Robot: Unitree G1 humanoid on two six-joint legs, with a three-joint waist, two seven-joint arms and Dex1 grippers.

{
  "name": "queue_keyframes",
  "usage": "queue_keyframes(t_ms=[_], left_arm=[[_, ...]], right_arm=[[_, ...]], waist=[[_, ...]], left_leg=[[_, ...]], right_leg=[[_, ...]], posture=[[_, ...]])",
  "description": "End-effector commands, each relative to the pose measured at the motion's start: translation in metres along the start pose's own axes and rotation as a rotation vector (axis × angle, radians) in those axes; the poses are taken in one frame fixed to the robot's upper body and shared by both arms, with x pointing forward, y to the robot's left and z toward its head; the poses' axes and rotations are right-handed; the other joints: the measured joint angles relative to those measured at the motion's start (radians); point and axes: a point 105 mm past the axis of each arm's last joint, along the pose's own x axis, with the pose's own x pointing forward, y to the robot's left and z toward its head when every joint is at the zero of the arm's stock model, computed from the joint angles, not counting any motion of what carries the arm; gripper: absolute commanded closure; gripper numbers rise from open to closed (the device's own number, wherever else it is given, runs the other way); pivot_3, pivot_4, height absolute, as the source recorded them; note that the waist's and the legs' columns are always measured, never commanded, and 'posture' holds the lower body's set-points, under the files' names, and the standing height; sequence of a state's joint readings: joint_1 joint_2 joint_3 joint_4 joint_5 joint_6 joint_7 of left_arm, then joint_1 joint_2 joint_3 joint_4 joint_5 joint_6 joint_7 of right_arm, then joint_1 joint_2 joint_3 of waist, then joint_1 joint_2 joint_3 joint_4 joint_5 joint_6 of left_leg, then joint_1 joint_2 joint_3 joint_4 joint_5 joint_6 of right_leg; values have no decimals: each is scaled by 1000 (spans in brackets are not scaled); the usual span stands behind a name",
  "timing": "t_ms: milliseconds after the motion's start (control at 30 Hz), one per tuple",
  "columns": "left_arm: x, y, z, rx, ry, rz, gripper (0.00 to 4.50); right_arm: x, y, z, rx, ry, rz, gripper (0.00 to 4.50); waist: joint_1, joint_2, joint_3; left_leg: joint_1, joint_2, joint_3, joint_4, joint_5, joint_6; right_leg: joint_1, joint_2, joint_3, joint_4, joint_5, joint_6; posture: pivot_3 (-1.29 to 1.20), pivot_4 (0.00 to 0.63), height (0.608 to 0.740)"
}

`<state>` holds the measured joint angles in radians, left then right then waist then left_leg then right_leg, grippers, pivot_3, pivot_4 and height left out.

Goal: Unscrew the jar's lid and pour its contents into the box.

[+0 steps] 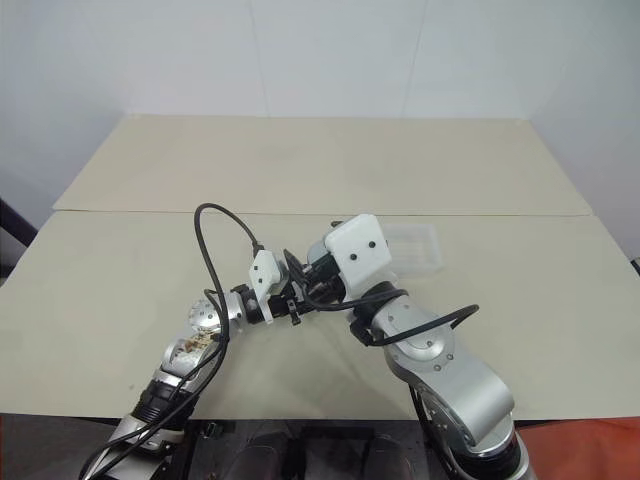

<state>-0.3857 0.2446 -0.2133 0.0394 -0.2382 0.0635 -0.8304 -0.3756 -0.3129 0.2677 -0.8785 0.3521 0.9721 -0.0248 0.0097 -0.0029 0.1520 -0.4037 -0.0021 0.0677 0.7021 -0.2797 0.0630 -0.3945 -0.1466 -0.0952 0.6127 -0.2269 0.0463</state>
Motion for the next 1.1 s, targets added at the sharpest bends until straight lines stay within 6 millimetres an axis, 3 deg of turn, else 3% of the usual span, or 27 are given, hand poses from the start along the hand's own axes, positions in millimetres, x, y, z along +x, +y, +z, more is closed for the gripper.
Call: queue_keyframes(t_ms=[33,433,567,633,767,933,1100], left_arm=[[-1,2,11,28,-46,6,2376],[1,2,11,23,-54,24,2376],[1,2,10,20,-54,23,2376],[1,2,10,20,-52,20,2376],[0,3,10,21,-48,18,2376],[-2,1,12,22,-51,0,2376],[-5,-2,15,12,-60,-26,2376]], right_arm=[[-1,-3,5,-11,-37,-34,39],[0,-7,-1,-2,-30,-70,39],[0,-6,-1,-1,-40,-70,898],[0,-6,-1,-2,-40,-69,1620],[0,-6,-2,-9,-42,-66,1716],[-3,-9,-2,21,-71,32,1716],[-6,-8,-3,5,-94,330,1716]], waist=[[0,0,0],[-1,0,0],[-1,0,0],[-1,0,0],[-2,0,0],[-1,0,0],[-3,0,0]], left_leg=[[0,0,0,0,0,0],[0,0,0,0,0,0],[0,0,0,0,0,0],[0,0,0,0,0,0],[0,0,0,0,0,0],[0,0,0,0,0,0],[1,0,0,0,0,1]], right_leg=[[0,0,0,0,0,0],[0,0,0,0,0,0],[0,0,0,0,0,0],[0,0,0,0,0,0],[0,0,0,0,0,0],[0,0,0,0,0,0],[1,0,0,-1,0,0]], posture=[[0,150,740],[0,150,740],[0,150,740],[0,150,740],[0,150,740],[0,150,740],[0,150,740]])
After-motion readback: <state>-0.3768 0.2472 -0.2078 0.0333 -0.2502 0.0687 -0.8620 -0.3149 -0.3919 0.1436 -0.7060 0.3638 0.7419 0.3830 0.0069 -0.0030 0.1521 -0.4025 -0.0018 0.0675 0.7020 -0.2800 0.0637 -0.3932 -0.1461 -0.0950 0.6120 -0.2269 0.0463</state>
